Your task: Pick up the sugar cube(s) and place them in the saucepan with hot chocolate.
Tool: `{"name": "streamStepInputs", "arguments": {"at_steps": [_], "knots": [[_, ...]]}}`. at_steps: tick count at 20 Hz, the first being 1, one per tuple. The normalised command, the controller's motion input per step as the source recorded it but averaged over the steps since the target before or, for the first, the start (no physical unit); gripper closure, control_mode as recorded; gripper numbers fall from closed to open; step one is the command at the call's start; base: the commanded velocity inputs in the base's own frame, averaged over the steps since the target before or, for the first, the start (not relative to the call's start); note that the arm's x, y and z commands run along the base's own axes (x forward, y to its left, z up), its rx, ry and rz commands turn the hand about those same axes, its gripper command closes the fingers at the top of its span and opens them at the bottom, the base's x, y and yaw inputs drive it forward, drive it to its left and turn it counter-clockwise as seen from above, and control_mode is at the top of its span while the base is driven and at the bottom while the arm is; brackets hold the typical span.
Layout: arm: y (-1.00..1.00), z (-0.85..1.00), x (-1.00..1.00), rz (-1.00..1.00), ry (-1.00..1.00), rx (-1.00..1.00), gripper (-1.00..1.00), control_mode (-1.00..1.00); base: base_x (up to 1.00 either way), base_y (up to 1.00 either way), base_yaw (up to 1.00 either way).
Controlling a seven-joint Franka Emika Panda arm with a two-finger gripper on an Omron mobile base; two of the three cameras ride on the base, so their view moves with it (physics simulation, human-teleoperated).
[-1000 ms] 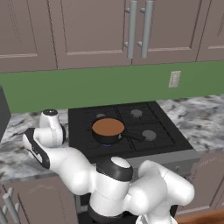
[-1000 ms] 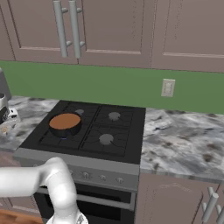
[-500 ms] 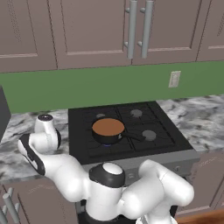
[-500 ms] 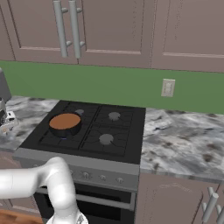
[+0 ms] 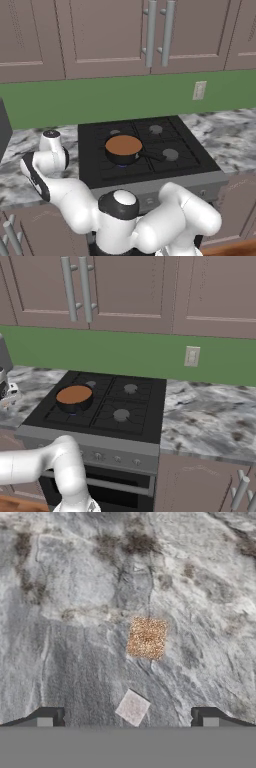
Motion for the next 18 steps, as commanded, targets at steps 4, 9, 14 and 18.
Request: {"name": "streamStepInputs", "arguments": {"at_steps": [4, 9, 14, 18], "knots": [[0.0, 0.0, 0.03, 0.0, 0.0, 0.0, -1.0, -1.0, 0.0, 0.0, 0.0], [0.0, -0.01, -0.01, 0.0, 0.0, 0.0, -1.0, -1.0, 0.0, 0.0, 0.0], [0.0, -0.1, -0.01, 0.0, 0.0, 0.0, -1.0, -1.0, 0.0, 0.0, 0.0], [0.0, -0.35, -0.03, 0.0, 0.0, 0.0, -1.0, -1.0, 0.0, 0.0, 0.0]]}}
